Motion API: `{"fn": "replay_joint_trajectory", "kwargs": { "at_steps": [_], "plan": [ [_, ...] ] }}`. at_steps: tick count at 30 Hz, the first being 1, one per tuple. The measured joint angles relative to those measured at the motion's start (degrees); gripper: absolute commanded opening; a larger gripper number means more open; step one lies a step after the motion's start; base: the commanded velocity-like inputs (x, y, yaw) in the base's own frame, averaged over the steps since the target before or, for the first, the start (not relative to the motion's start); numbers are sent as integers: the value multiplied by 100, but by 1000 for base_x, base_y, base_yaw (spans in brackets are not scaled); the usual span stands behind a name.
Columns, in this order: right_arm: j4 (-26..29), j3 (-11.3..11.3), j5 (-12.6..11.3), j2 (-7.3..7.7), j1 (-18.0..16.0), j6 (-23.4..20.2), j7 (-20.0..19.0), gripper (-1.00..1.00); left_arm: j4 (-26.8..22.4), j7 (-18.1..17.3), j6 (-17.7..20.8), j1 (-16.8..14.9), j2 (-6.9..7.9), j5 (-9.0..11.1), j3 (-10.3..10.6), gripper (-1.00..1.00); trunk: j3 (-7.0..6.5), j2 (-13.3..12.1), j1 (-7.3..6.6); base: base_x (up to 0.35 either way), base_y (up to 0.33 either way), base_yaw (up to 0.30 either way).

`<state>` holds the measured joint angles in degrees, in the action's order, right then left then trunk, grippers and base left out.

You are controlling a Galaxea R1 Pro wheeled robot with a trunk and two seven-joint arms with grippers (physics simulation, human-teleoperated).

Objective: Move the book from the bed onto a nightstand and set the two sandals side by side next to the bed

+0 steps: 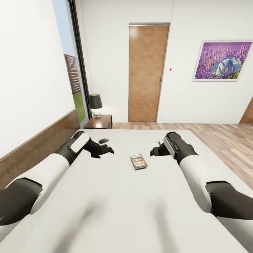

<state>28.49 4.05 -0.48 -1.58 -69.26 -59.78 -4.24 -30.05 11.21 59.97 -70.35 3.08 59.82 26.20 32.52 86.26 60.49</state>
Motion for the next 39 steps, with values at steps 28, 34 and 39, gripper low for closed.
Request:
{"fn": "replay_joint_trajectory", "kwargs": {
  "at_steps": [28, 34, 39],
  "plan": [
    [-154, 41, 52, 96, -155, -1, -166, 100, 192, -589, -4, -114, 3, -92, 45, 100, 0, 0, 0, 0, 0, 0],
    [-150, 41, 57, 100, -154, -1, -167, 100, 189, -597, -4, -112, 17, -95, 49, 100, 0, 0, 0, 0, 0, 0],
    [-143, 41, 54, 101, -154, -1, -168, 100, 189, -601, -5, -109, 24, -109, 51, 100, 0, 0, 0, 9, 0, 0]
  ]
}}
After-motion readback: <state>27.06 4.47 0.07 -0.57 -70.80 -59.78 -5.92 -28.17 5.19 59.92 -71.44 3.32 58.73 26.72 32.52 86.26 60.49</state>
